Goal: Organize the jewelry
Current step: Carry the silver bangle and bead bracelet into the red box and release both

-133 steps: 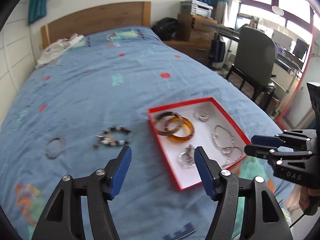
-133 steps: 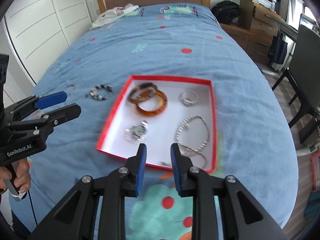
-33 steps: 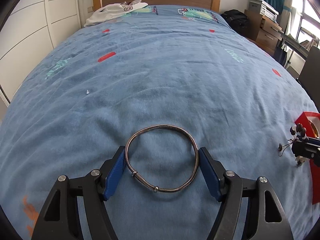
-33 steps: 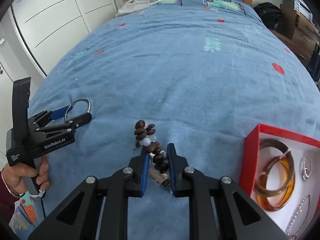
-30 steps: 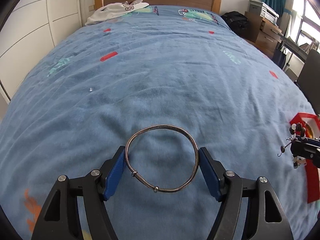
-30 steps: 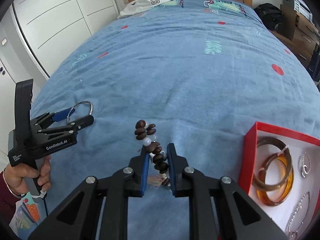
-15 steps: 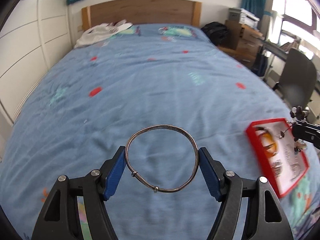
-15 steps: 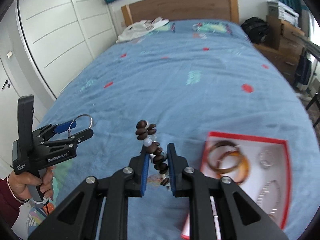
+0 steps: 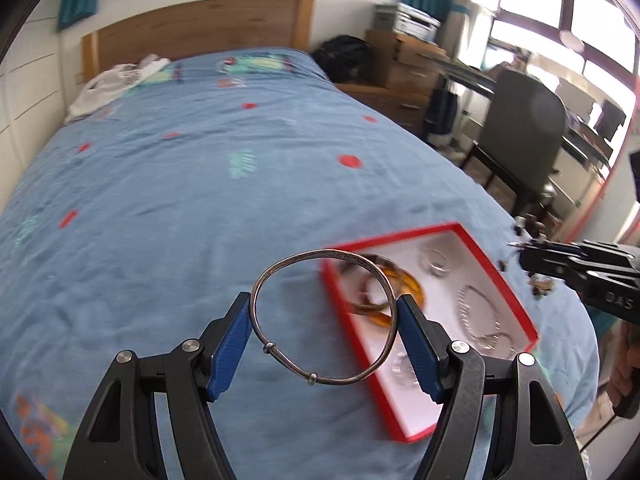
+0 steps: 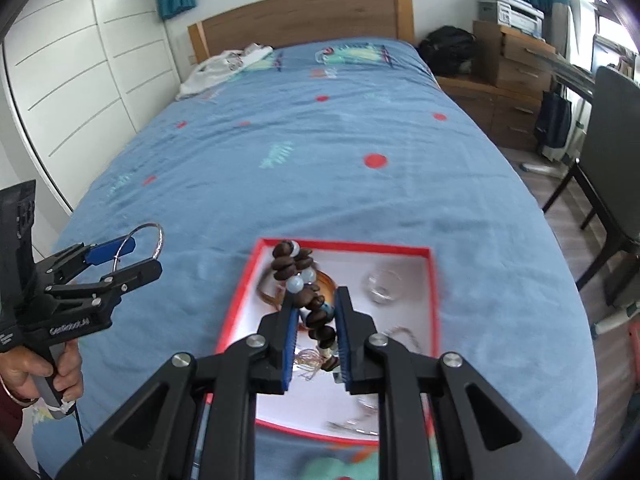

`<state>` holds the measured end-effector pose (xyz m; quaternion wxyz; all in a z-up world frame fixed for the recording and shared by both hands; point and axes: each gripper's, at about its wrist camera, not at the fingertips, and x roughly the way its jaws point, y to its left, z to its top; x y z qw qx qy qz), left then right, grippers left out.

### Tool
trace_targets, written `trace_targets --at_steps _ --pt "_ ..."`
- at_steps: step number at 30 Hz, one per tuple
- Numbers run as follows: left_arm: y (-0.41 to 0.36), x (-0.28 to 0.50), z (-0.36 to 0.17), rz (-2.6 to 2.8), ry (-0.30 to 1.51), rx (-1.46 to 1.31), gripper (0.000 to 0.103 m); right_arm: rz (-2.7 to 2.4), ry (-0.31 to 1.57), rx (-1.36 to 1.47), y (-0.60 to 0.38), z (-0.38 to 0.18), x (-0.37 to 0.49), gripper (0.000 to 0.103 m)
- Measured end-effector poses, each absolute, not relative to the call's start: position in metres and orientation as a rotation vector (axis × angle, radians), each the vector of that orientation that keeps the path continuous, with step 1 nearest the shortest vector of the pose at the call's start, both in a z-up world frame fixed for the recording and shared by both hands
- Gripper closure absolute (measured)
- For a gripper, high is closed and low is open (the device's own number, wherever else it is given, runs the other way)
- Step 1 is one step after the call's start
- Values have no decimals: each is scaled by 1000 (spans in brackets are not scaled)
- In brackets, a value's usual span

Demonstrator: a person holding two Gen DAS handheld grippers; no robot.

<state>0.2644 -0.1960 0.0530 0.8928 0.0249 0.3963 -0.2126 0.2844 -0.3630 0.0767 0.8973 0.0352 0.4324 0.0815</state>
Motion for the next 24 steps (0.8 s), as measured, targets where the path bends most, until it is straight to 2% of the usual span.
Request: trace_targets --at_steps 11,24 --pt "-276 257 6 -556 914 121 32 213 1007 95 -397 10 295 86" --pt "-295 251 -36 -565 989 240 32 271 1091 79 -399 -28 303 86"
